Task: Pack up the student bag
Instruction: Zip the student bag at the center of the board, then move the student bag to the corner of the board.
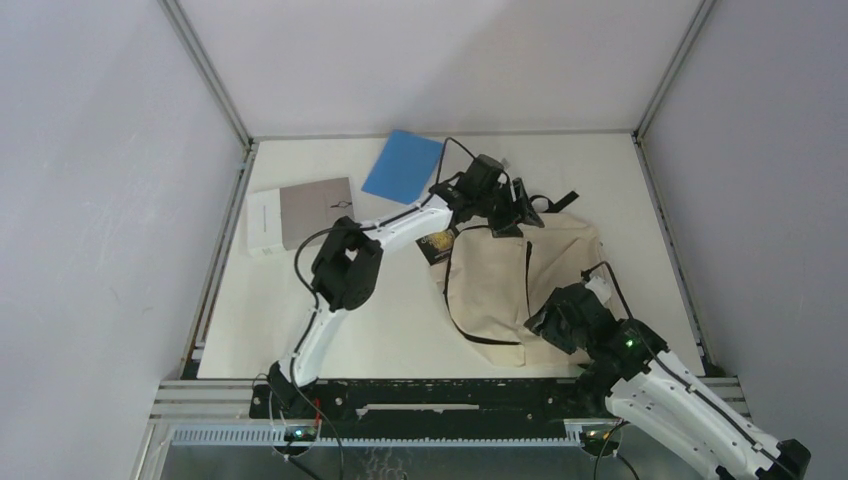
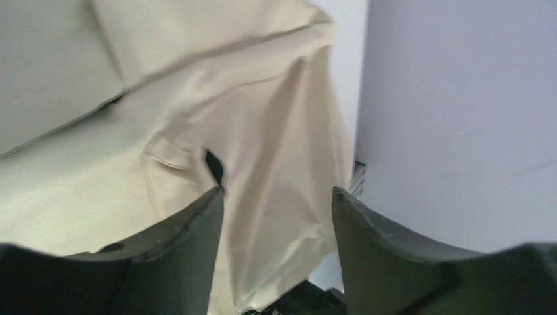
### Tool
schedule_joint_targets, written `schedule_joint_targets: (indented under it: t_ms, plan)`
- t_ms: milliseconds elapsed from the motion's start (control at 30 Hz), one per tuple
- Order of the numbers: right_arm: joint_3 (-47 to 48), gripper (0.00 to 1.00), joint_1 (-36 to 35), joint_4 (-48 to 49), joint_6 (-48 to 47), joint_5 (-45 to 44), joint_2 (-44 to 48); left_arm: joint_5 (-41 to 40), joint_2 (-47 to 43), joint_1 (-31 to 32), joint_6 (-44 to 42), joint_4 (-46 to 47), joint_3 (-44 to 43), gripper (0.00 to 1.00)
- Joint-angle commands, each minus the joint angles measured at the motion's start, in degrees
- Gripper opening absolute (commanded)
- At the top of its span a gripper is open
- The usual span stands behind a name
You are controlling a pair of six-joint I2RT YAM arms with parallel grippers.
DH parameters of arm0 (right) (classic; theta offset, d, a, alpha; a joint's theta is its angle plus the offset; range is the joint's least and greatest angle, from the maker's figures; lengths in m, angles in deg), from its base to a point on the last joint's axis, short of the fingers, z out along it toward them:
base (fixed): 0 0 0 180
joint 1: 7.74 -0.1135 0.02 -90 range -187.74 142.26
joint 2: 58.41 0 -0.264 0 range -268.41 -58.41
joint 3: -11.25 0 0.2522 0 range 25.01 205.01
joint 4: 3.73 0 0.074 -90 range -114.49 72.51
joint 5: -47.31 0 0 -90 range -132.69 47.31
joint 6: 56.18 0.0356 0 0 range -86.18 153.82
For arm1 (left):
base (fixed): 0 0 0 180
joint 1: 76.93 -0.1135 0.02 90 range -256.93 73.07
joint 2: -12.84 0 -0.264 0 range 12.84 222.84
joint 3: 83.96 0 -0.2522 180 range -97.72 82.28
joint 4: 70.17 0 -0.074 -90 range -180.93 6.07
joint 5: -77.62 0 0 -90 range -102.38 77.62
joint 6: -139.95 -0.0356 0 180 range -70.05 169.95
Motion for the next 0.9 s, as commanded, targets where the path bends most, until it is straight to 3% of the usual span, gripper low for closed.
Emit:
schedule_joint_targets:
  t_ms: [0, 67, 267, 500, 700, 867]
  plan:
    - [5.52, 0.61, -1.69, -0.36, -3.25, -3.31, -2.76, 2.51, -9.96, 0.65, -7.89, 1.09, -4.26, 0.81]
    - [7.43, 0.63, -3.72, 0.75, -3.40, -6.14, -4.83, 2.57, -13.35, 0.93, -10.04, 0.51, -2.28, 0.87]
    - [14.51, 0.65, -12.39, 8.45, -4.85, -15.72, -15.65, -6.19, -28.74, -2.41, -16.55, -4.07, 11.89, 0.88]
    - [32.06, 0.68, -19.07, 15.20, -15.72, -20.49, -44.06, -13.36, -45.08, -11.43, -18.88, -4.89, 31.95, 0.87]
    - [39.31, 0.64, -18.72, 22.84, -20.83, -13.80, -59.68, -14.30, -47.00, -16.66, -22.06, -10.26, 36.76, 0.85]
    - [39.66, 0.55, -15.91, 20.07, -19.70, -14.59, -66.88, -15.74, -43.78, -16.99, -23.27, -12.31, 36.37, 0.84]
